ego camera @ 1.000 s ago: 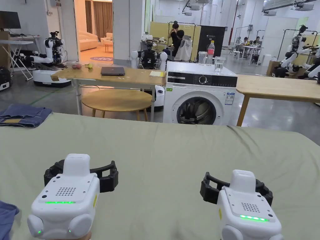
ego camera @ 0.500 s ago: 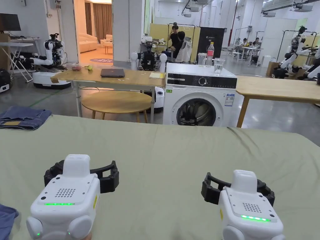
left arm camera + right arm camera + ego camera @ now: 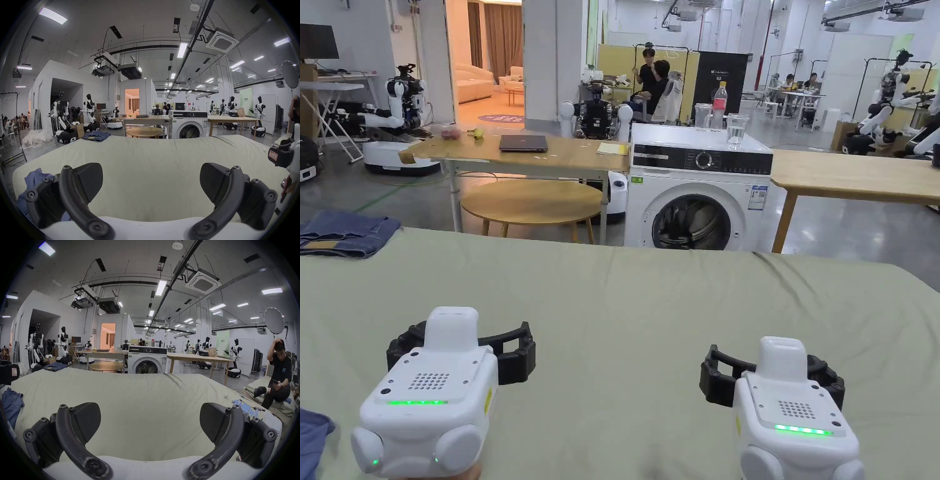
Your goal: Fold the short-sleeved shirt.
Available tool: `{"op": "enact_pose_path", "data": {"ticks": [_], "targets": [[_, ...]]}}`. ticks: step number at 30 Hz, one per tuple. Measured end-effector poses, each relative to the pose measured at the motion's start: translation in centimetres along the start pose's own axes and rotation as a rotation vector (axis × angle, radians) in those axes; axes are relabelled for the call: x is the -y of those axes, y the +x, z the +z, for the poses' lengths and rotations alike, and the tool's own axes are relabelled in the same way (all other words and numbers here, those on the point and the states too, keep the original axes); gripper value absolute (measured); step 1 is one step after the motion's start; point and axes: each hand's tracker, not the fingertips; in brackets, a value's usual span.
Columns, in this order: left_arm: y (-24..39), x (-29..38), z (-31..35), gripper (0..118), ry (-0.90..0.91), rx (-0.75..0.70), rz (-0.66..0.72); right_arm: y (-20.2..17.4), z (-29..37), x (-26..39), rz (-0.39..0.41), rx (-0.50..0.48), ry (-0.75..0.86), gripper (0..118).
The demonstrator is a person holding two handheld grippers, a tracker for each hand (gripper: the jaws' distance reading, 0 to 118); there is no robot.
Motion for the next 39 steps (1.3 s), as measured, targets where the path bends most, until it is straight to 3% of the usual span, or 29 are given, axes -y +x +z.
{"op": "enact_pose_path", "data": {"ticks": [5, 9, 20, 21, 22, 23, 26, 27, 28, 35, 39], "targets": [[-0.9, 0.1, -0.1, 118, -0.012, 0.017, 0.128, 0.9, -0.3, -0.1, -0.111, 0.0, -0.025, 118], [-1.4, 0.1, -0.2, 117, -0.014, 0.012, 0.191, 1.3, -0.5, -0.1, -0.144, 0.009, -0.032, 118], [-0.8, -0.6, 0.1, 92, 0.019, 0.02, 0.082, 0.3, 0.2, -0.6, -0.014, 0.048, 0.033, 118], [-0.7, -0.6, 0.2, 84, 0.02, 0.016, 0.065, 0.2, 0.3, -0.6, 0.001, 0.062, 0.04, 117], [-0.6, -0.7, 0.2, 74, 0.019, 0.013, 0.048, 0.2, 0.4, -0.7, 0.008, 0.061, 0.047, 113], [-0.5, -0.7, 0.2, 63, 0.019, 0.014, 0.033, 0.2, 0.4, -0.7, 0.01, 0.064, 0.05, 101], [-0.3, -0.6, 0.4, 31, 0.029, 0.012, 0.002, 0.2, 0.1, -0.8, -0.009, 0.049, 0.029, 38], [-0.1, -0.7, 0.5, 13, 0.03, -0.004, -0.011, 0.2, 0.2, -0.8, -0.02, 0.057, 0.031, 10], [0.0, -0.7, 0.6, 3, 0.033, -0.033, -0.022, 0.3, 0.4, -0.9, -0.037, 0.063, 0.039, 1], [-0.3, -0.6, 1.1, 0, 0.036, 0.005, -0.04, 0.1, 1.4, -1.4, -0.048, -0.001, 0.07, 0], [-1.1, -1.1, 1.4, 0, 0.017, -0.051, -0.025, -0.8, 1.4, -2.1, -0.06, -0.055, 0.061, 0]]}}
